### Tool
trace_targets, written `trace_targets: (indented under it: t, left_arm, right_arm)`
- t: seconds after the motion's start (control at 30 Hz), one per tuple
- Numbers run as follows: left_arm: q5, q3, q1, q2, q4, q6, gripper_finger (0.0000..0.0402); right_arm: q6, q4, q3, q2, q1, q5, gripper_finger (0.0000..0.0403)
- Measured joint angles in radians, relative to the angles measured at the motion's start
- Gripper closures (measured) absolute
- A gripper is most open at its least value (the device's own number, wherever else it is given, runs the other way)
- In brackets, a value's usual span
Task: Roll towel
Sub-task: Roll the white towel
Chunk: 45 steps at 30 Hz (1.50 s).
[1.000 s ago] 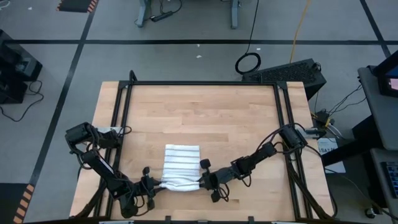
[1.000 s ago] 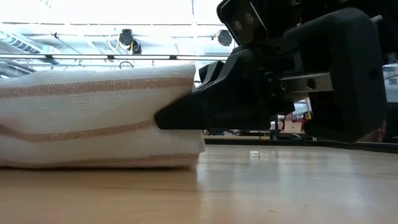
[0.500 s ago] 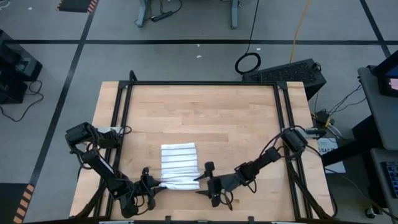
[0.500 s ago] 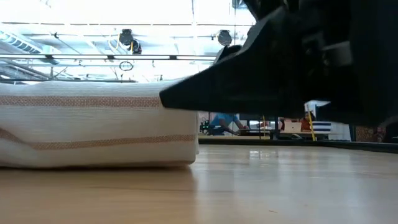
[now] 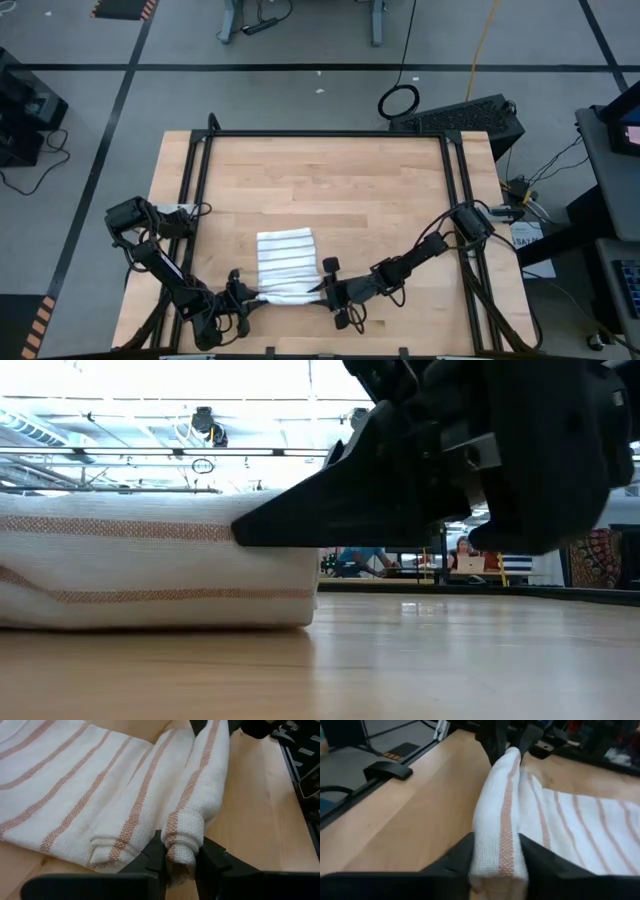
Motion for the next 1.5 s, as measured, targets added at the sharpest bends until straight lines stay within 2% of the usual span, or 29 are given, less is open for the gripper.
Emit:
trace_targets:
  t: [0.13,0.2,0.3,0.47,0.7,0.87,1.0,1.13,1.3,1.5]
  left_arm:
    - [0.007,0.000,-0.003,0.000,0.034,0.001,0.0337]
    - [0.024,0.000,-0.003,0.000,0.066,0.002,0.0337]
    - [0.039,0.000,-0.005,0.000,0.124,0.019,0.0337]
    - [0.095,0.000,-0.007,0.000,0.192,0.012,0.0337]
    - [0.128,0.000,-0.007,0.000,0.183,-0.104,0.0337]
    - [0.127,0.000,-0.008,-0.030,0.179,-0.098,0.0336]
    - [0.073,0.000,-0.023,-0.070,0.177,-0.072,0.0329]
    - [0.080,0.000,-0.023,-0.088,0.123,-0.096,0.0327]
    - [0.144,0.000,-0.011,-0.084,-0.002,-0.261,0.0326]
    - [0.184,-0.009,-0.014,-0.083,0.025,-0.285,0.0325]
  right_arm:
    - [0.089,-0.007,0.000,-0.007,-0.010,-0.055,0.0371]
    - [0.167,-0.009,0.000,-0.021,-0.013,-0.120,0.0388]
    - [0.309,-0.023,0.001,-0.037,-0.017,-0.201,0.0376]
    - [0.502,-0.022,0.001,-0.037,-0.025,-0.254,0.0370]
    - [0.626,-0.047,0.001,-0.037,-0.059,-0.305,0.0381]
    - [0.655,-0.005,0.001,-0.037,-0.096,-0.449,0.0375]
    - [0.704,0.038,0.001,-0.037,-0.105,-0.513,0.0377]
    - [0.713,0.030,0.001,-0.037,-0.116,-0.497,0.0377]
    - [0.784,-0.026,0.001,-0.037,-0.116,-0.356,0.0375]
    - [0.858,-0.035,0.001,-0.028,-0.113,-0.341,0.0377]
